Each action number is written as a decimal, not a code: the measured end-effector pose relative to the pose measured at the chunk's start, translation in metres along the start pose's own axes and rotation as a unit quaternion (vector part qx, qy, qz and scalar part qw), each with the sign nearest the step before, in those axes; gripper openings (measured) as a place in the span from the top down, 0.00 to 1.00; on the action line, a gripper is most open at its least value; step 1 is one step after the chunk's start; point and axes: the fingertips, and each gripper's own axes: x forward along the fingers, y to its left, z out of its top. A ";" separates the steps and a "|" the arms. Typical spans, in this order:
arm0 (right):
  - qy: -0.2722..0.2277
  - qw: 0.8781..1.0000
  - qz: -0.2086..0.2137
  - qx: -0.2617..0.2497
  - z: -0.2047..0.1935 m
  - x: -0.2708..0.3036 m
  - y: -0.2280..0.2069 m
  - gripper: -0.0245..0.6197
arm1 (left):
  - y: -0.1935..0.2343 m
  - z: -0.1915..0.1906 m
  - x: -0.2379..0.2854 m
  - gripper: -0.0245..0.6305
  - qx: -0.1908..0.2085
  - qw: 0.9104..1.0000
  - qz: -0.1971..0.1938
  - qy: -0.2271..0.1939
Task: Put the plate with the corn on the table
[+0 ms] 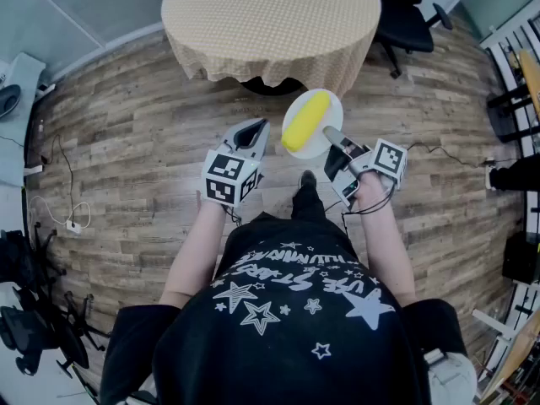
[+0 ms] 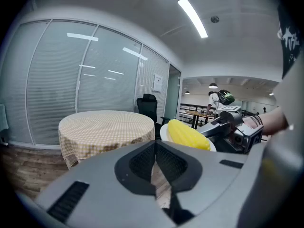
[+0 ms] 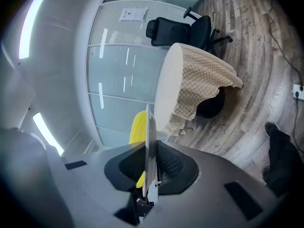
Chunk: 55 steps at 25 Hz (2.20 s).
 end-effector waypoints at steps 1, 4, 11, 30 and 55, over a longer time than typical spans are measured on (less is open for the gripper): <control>0.001 1.000 0.000 -0.001 -0.002 -0.001 0.000 0.89 | 0.000 0.000 -0.001 0.95 0.001 1.000 0.000 0.000; 0.002 1.000 0.000 -0.001 -0.007 -0.003 -0.001 0.89 | -0.002 -0.002 -0.005 0.95 0.003 1.000 0.001 -0.002; 0.008 1.000 0.001 -0.005 -0.020 -0.010 -0.001 0.89 | -0.012 -0.011 -0.013 0.95 0.005 1.000 -0.002 0.001; 0.012 1.000 -0.006 0.005 -0.016 -0.013 -0.011 0.89 | -0.008 -0.016 -0.006 0.95 -0.015 1.000 0.000 0.003; 0.049 0.999 0.016 -0.006 0.157 0.043 -0.014 0.89 | 0.026 0.054 0.141 0.95 -0.021 0.999 0.048 -0.002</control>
